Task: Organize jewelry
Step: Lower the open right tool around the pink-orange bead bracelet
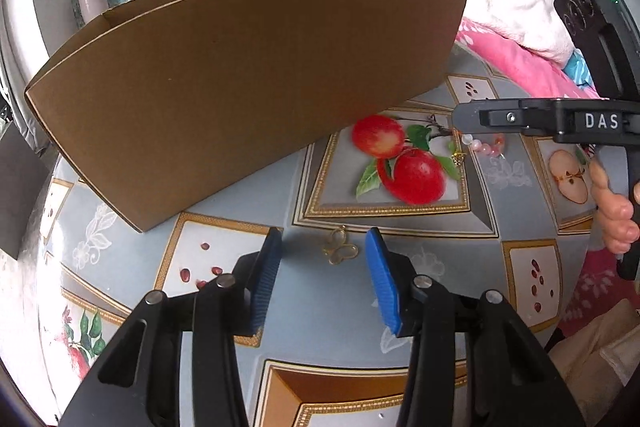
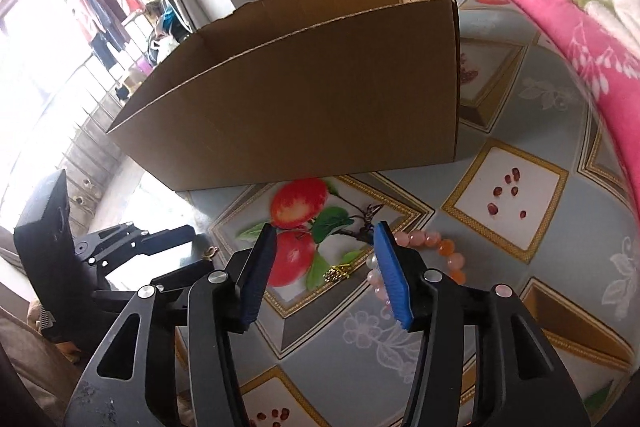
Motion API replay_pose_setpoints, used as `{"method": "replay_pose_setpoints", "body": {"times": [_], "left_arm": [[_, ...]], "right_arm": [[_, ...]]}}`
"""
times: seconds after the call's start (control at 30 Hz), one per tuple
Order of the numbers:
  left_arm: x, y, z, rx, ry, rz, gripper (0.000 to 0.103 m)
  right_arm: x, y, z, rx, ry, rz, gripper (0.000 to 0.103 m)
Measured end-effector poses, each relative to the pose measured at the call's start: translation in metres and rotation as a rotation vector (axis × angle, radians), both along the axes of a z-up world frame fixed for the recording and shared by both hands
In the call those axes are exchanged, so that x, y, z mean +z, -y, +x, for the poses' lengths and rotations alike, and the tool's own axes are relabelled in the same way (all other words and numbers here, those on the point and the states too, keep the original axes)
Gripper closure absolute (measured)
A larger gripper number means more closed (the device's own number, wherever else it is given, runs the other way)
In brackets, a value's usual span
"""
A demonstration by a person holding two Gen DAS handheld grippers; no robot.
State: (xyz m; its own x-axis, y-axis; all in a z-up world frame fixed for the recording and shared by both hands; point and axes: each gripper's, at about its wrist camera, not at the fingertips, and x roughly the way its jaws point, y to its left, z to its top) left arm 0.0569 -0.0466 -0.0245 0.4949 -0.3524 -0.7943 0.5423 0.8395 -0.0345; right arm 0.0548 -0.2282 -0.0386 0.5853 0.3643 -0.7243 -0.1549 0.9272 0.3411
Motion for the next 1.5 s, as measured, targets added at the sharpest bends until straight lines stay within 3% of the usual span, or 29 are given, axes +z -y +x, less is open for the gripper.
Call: {"method": "replay_pose_setpoints", "body": {"times": [0.27,0.43,0.6,1.5], "left_arm": [[0.003,-0.01,0.006,-0.004,-0.067,-0.063,0.061],[0.004,-0.023,0.015,-0.033,-0.174,-0.173,0.059],[0.004,-0.03,0.017,-0.068,-0.223,-0.22,0.05],[0.004,-0.043,0.019,-0.085,-0.245,-0.312,0.048]], "right_arm": [[-0.002,-0.007,0.0,0.018,-0.018,0.025,0.053],[-0.001,-0.012,0.002,0.039,-0.025,0.026,0.038],[0.0,-0.007,0.007,0.039,-0.03,0.053,0.035],[-0.007,-0.019,0.019,0.061,-0.06,0.068,0.035]]}}
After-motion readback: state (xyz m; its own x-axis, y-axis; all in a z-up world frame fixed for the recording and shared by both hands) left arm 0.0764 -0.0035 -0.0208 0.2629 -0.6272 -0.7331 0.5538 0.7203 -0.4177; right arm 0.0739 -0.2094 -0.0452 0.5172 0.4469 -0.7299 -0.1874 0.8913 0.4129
